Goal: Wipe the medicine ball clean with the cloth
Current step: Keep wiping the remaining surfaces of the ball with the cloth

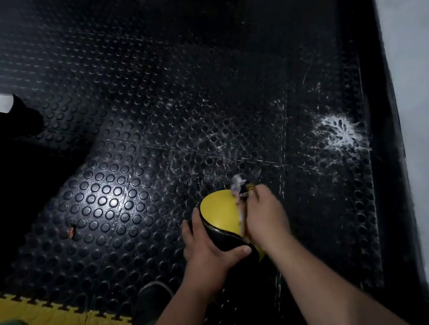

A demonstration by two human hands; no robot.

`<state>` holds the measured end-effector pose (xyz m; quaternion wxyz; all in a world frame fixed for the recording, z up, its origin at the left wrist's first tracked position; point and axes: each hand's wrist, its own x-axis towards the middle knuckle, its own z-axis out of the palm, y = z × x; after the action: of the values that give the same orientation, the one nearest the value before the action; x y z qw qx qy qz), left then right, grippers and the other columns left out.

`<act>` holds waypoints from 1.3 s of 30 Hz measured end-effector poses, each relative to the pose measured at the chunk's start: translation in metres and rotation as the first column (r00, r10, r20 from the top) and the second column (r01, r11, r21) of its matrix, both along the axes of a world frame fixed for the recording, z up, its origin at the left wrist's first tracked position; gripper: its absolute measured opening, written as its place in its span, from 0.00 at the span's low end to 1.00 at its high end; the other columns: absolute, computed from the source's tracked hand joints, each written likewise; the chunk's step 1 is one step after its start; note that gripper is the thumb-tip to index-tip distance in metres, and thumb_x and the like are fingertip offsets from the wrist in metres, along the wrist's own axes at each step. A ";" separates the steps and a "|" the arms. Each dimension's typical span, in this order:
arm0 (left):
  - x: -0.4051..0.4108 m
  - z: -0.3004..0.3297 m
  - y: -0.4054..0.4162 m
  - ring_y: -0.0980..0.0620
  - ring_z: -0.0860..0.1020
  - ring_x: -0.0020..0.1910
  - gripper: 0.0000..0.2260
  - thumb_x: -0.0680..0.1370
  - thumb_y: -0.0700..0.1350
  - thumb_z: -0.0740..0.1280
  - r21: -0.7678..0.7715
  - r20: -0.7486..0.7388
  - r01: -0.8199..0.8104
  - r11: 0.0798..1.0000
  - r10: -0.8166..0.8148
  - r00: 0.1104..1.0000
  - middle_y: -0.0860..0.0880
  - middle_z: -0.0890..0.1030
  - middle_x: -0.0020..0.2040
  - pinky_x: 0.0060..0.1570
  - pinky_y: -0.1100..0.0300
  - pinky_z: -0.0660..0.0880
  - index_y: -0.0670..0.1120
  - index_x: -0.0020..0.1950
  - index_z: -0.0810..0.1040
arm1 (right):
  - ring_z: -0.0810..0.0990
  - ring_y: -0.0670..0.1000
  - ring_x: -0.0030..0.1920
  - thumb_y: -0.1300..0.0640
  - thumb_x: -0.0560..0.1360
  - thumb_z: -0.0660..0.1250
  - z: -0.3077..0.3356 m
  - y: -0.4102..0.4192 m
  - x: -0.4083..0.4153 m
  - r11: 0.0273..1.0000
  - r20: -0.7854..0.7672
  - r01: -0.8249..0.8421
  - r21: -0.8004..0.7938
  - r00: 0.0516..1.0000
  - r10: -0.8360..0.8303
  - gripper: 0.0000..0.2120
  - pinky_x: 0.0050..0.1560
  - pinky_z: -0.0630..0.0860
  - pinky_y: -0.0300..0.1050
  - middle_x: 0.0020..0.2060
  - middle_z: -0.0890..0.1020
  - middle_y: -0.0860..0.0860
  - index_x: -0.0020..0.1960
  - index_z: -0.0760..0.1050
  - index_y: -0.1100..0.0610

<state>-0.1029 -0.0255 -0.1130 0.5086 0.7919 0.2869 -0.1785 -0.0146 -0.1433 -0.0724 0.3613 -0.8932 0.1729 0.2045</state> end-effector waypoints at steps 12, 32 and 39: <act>0.000 0.005 -0.008 0.41 0.47 0.81 0.64 0.59 0.61 0.83 0.036 -0.007 0.056 0.998 -0.056 0.998 0.58 0.37 0.81 0.76 0.37 0.55 0.65 0.80 0.39 | 0.78 0.56 0.49 0.52 0.85 0.55 -0.033 -0.021 0.049 0.996 -0.311 -0.032 0.087 0.949 0.058 0.15 0.57 0.77 0.54 0.47 0.80 0.55 0.50 0.77 0.57; 0.002 -0.002 0.003 0.42 0.48 0.81 0.64 0.57 0.64 0.83 0.054 0.015 0.122 0.991 -0.123 0.992 0.57 0.39 0.82 0.76 0.37 0.53 0.65 0.79 0.40 | 0.77 0.61 0.62 0.58 0.84 0.57 -0.023 -0.007 0.055 0.988 -0.282 -0.125 -0.091 0.955 0.095 0.15 0.57 0.74 0.51 0.64 0.77 0.61 0.69 0.72 0.62; -0.005 -0.013 0.007 0.39 0.47 0.82 0.52 0.71 0.50 0.78 0.103 0.014 0.197 0.975 -0.200 0.980 0.45 0.41 0.83 0.77 0.46 0.52 0.49 0.83 0.45 | 0.58 0.51 0.80 0.48 0.86 0.52 0.008 0.040 -0.037 0.853 0.142 -0.440 -0.282 0.860 0.490 0.20 0.81 0.51 0.51 0.77 0.69 0.48 0.73 0.72 0.52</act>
<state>-0.1081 -0.0188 -0.1264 0.4511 0.8434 0.2089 -0.2041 -0.0518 -0.1033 -0.0643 0.2065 -0.9616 -0.0649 0.1688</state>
